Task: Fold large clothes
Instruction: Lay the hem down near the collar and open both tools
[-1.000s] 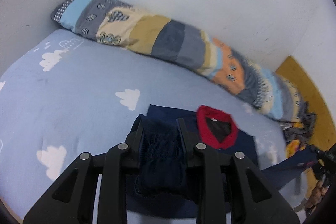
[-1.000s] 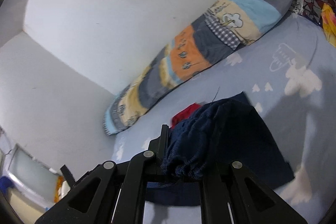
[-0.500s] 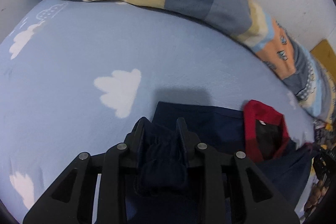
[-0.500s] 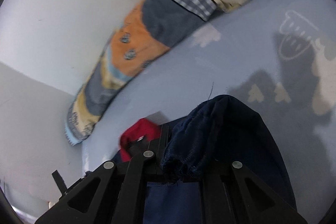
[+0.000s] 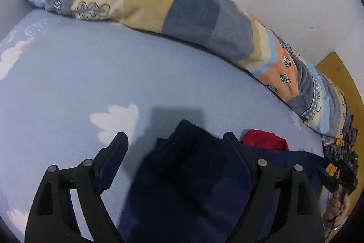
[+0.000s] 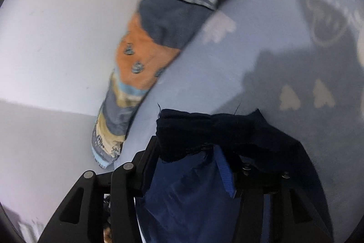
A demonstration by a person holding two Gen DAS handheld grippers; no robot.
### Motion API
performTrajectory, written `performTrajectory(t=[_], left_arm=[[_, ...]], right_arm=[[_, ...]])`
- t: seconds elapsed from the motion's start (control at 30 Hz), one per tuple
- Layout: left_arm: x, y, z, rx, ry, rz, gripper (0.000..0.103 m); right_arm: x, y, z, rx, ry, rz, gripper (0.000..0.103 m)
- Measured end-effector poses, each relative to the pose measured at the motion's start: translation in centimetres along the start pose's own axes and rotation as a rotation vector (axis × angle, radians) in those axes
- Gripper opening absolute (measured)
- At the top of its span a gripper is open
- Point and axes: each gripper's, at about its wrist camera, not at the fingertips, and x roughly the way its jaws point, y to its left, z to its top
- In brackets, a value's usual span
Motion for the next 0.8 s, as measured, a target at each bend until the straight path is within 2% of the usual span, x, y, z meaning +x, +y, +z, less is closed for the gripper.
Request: performTrajectory(t=[0.07, 0.1, 0.13, 0.17, 0.2, 0.27, 0.37, 0.4, 0.47, 0.53, 0.6, 0.63, 0.67, 0.73, 0.77, 0.8], left_arm=[[-0.6, 0.3, 0.2, 0.01, -0.024, 0.042, 0.085], [-1.1, 0.4, 0.3, -0.002, -0.049, 0.053, 0.085], [-1.4, 0.4, 0.0, -0.01, -0.059, 0.028, 0.085], [-1.4, 0.2, -0.2, -0.006, -0.051, 0.006, 0.085], [-1.4, -0.4, -0.7, 0.014, -0.048, 0.0, 0.085], [-1.5, -1.8, -2.1, 0.081, -0.058, 0.008, 0.085], [-1.5, -3.8, -5.0, 0.201, -0.067, 0.004, 0.085], [-1.3, -4.2, -5.6, 0.229, -0.057, 0.007, 0.085], [-0.6, -4.7, -7.2, 0.3, -0.036, 0.028, 0.085], [0.4, -4.6, -8.4, 0.355, -0.014, 0.07, 0.085], [1.7, -3.5, -9.2, 0.359, 0.017, 0.136, 0.085], [2.7, -2.4, -9.5, 0.348, 0.04, 0.172, 0.085], [3.2, -1.5, -9.8, 0.329, 0.046, 0.205, 0.089], [3.0, 0.7, -9.7, 0.245, 0.039, 0.163, 0.092], [2.7, 1.5, -9.5, 0.204, 0.033, 0.177, 0.092], [2.1, 2.1, -9.2, 0.176, 0.025, 0.194, 0.091]], right_arm=[[-0.2, 0.0, 0.1, 0.016, 0.004, 0.032, 0.052], [-0.2, -0.3, 0.1, 0.043, 0.007, 0.063, 0.057], [-0.2, -0.8, 0.1, 0.093, 0.012, 0.114, 0.062], [0.0, -1.1, 0.1, 0.125, 0.013, 0.147, 0.079], [0.0, -1.1, 0.1, 0.139, 0.009, 0.163, 0.085], [-0.4, -0.5, 0.4, 0.092, -0.035, 0.111, 0.085], [-1.0, -0.8, 1.2, 0.101, -0.05, 0.167, 0.084], [-1.5, -0.8, 1.3, 0.084, -0.082, 0.149, 0.084], [-1.6, 0.0, 1.3, -0.033, -0.1, 0.012, 0.084], [-0.6, 0.4, 1.0, -0.122, -0.067, -0.047, 0.077], [1.0, -0.1, 0.4, -0.187, -0.018, -0.135, 0.058], [1.9, -0.7, 0.0, -0.194, 0.007, -0.166, 0.056], [2.9, -1.7, -0.3, -0.191, 0.035, -0.228, 0.05], [3.9, -3.4, -0.9, -0.191, 0.058, -0.41, 0.034], [3.5, -3.7, -1.2, -0.201, 0.037, -0.482, 0.017], [2.8, -3.4, -1.5, -0.215, 0.006, -0.516, 0.016]])
